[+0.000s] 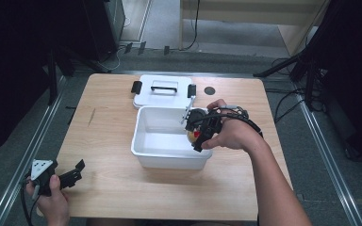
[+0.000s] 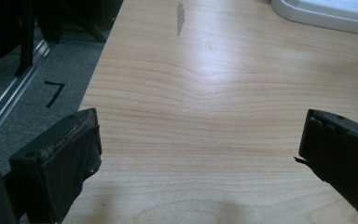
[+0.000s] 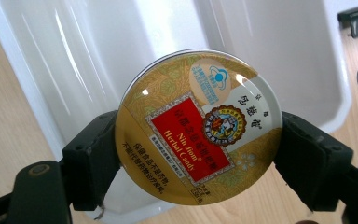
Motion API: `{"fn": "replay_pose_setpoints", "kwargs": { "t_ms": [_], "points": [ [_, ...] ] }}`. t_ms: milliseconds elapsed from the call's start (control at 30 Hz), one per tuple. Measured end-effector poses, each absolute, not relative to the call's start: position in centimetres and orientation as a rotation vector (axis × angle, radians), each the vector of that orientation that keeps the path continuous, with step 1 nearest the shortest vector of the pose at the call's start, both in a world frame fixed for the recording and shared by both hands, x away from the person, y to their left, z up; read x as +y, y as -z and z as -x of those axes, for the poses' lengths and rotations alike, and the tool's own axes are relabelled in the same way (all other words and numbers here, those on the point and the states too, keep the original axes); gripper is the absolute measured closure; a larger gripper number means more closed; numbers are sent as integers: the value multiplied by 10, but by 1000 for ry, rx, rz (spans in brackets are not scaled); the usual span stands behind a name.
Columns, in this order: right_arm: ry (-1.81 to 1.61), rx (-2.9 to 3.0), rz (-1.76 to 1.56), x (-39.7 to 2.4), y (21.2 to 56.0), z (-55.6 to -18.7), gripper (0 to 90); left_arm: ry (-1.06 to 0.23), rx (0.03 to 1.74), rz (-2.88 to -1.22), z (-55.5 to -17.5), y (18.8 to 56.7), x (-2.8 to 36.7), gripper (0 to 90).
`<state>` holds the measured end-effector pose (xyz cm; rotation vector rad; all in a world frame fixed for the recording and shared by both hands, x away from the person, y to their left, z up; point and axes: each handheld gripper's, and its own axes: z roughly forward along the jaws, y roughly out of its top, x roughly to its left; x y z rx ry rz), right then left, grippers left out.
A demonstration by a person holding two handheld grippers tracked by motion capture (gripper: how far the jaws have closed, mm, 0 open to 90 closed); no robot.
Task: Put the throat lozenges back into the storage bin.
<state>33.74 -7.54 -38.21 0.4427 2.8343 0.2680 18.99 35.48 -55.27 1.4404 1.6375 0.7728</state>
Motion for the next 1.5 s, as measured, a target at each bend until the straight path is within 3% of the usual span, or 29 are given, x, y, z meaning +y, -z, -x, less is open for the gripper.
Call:
{"fn": "replay_pose_setpoints", "kwargs": {
  "t_ms": [533,1500],
  "points": [
    [-193,2844,-326,-70,401,-340,202,-771,1639,-1440,-190,553,355,0],
    [-99,2909,-448,-61,434,-356,199,-767,1637,-1444,-191,553,355,0]
  ]
}}
